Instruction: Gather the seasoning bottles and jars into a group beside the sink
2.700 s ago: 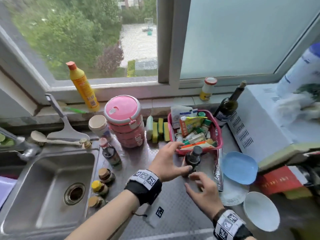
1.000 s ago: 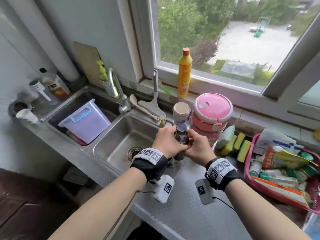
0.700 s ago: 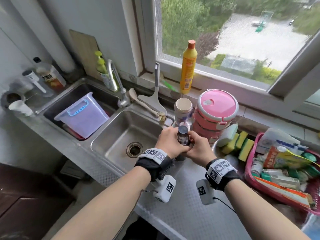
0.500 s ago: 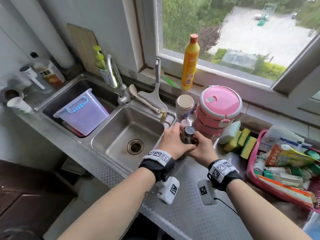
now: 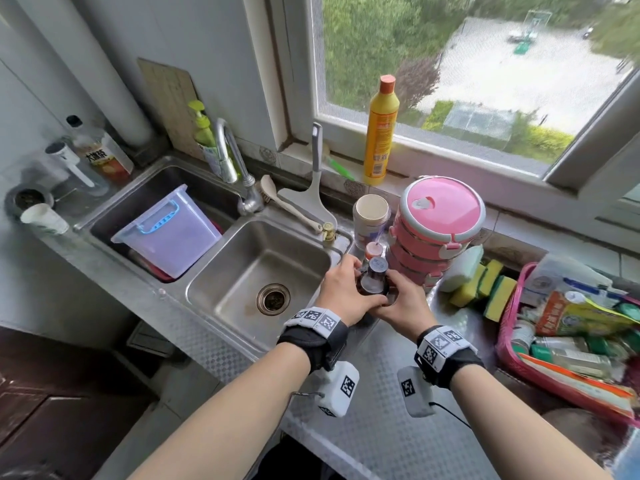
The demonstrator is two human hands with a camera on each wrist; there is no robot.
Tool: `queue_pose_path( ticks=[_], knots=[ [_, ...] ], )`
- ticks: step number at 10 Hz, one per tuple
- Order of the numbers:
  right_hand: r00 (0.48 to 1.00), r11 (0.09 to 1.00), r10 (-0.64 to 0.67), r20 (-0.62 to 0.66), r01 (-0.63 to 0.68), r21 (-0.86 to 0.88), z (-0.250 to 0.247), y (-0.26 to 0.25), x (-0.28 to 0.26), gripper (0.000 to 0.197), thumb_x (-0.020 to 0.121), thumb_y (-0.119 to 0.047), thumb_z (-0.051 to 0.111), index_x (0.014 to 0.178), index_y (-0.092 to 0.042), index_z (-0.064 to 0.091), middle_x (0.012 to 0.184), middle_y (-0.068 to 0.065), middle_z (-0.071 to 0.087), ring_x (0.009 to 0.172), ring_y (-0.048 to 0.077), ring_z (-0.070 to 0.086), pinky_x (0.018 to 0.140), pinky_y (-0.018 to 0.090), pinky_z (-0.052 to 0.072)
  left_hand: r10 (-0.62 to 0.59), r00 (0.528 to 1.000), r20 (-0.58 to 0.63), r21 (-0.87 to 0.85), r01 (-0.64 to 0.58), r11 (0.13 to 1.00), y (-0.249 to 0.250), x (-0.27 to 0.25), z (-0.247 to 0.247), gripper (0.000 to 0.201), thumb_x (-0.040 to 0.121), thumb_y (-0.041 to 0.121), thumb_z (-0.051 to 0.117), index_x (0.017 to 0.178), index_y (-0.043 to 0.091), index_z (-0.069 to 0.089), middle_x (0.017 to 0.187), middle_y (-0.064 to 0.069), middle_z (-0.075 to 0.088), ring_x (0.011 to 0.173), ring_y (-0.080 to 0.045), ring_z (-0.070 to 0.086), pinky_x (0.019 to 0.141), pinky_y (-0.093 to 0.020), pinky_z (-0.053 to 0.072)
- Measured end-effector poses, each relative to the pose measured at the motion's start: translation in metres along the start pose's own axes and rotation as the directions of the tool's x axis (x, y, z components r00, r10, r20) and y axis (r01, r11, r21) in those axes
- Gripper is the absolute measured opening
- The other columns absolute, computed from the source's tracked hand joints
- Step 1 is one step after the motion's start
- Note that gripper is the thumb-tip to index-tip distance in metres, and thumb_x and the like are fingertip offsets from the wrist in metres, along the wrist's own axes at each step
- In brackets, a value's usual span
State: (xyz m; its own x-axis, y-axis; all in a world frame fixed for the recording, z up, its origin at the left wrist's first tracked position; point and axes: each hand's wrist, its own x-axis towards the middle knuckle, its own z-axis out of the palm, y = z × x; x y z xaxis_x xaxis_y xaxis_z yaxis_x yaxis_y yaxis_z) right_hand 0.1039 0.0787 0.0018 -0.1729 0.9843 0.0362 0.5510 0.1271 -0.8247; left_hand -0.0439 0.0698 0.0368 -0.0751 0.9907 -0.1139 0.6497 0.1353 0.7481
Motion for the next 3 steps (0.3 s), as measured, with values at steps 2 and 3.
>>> queue_pose_path(
  ticks=[2,3],
  knots=[
    [0.999,0.998,0.032,0.028,-0.034,0.051,-0.005,-0.008,-0.01,0.065,0.063,-0.009,0.082,0.123,-0.013,0.056,0.101,-0.006,0.063,0.094,0.009,0.061,0.076,-0.005,0.036,0.011,1.0,-0.008,-0.009,-0.011,1.0,-0.002,-0.008,-0.004,0.072,0.056,0.037,0.095,0.112,0.019,0.054,0.102,0.003,0.064,0.092,-0.019,0.067,0.087,-0.036,0.057],
    [0.998,0.993,0.069,0.005,-0.069,0.094,-0.008,0.001,-0.022,0.071,0.066,-0.019,0.084,0.128,-0.018,0.05,0.112,-0.009,0.061,0.102,0.005,0.058,0.086,0.011,0.042,0.0,0.995,-0.097,-0.033,-0.003,0.999,-0.016,-0.026,-0.006,0.071,0.059,0.039,0.094,0.115,0.021,0.054,0.102,0.007,0.061,0.092,-0.017,0.066,0.085,-0.032,0.056]
  ],
)
